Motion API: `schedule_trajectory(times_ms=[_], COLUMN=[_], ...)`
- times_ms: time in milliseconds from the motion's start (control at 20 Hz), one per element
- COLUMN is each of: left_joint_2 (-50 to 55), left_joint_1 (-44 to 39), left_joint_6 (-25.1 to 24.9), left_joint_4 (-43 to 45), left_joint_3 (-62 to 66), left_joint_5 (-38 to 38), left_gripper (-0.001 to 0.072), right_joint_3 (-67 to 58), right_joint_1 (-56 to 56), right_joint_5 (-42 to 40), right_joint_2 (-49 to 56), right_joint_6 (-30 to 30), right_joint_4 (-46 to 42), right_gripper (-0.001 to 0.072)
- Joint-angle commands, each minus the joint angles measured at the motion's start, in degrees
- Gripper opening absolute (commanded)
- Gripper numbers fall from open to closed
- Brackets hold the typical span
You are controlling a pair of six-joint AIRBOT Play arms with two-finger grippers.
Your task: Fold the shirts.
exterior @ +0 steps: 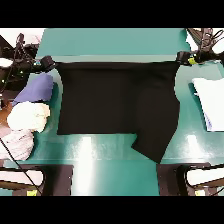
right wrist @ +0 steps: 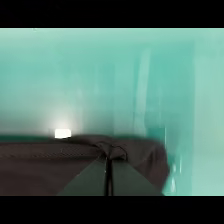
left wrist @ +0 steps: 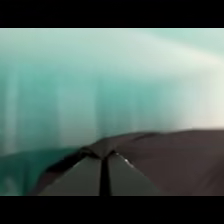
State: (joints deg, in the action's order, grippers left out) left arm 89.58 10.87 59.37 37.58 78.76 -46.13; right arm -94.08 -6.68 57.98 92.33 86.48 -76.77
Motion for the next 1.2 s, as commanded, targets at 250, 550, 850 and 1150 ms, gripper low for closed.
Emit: schedule_trajectory(times_ms=[250, 550, 850, 1150], left_joint_2=[1.16, 1.7, 1.57, -4.68], left_joint_1=[-0.13, -0.13, -0.11, 0.92], left_joint_6=[0.83, 2.38, 9.55, 10.95], left_joint_4=[19.02, 19.06, 20.44, 27.52], left_joint_3=[0.63, -4.26, -3.74, -5.03], left_joint_5=[-15.98, -17.49, -21.18, -35.63], left_gripper=[0.0026, 0.0027, 0.0484, 0.0484], right_joint_3=[18.6, 25.29, 25.14, 25.27], right_joint_1=[0.26, 0.26, 0.24, -3.87], right_joint_5=[2.82, 2.27, 7.48, 21.88], right_joint_2=[-6.51, -8.02, -9.92, -20.81], right_joint_6=[-0.57, -0.57, -0.46, -6.69], right_joint_4=[-1.42, -1.09, -0.87, 3.8], right_gripper=[0.0013, 0.0018, 0.0359, 0.0317])
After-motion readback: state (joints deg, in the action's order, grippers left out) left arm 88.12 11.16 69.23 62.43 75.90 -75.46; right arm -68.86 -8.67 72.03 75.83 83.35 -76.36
